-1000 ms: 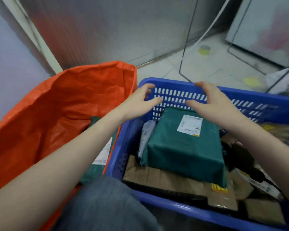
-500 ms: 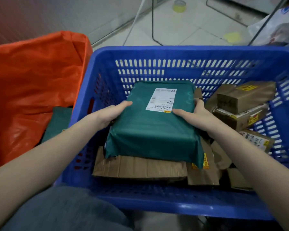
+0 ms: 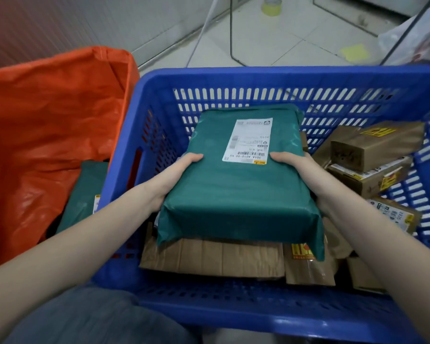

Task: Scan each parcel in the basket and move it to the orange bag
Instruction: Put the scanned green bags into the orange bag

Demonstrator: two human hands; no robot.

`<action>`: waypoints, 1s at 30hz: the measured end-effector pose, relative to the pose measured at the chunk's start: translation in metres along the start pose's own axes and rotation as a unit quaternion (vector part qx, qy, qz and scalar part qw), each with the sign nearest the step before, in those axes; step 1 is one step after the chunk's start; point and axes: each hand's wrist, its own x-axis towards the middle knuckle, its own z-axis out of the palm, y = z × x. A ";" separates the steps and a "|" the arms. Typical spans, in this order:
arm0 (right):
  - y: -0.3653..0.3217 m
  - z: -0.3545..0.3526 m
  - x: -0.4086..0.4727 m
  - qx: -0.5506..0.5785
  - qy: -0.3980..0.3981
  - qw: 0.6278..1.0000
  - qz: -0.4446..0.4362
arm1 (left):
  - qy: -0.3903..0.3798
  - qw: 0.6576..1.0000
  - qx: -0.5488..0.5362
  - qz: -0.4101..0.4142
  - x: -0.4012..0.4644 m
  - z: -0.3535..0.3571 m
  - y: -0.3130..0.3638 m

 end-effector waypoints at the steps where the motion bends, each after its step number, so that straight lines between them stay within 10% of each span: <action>1: -0.009 -0.001 -0.004 -0.001 -0.005 1.000 -0.009 | -0.004 1.000 -0.015 -0.006 -0.007 0.001 0.005; 30: -0.104 0.206 -0.168 -0.081 -0.101 0.955 -0.268 | 0.076 0.938 -0.189 0.280 -0.230 -0.155 0.061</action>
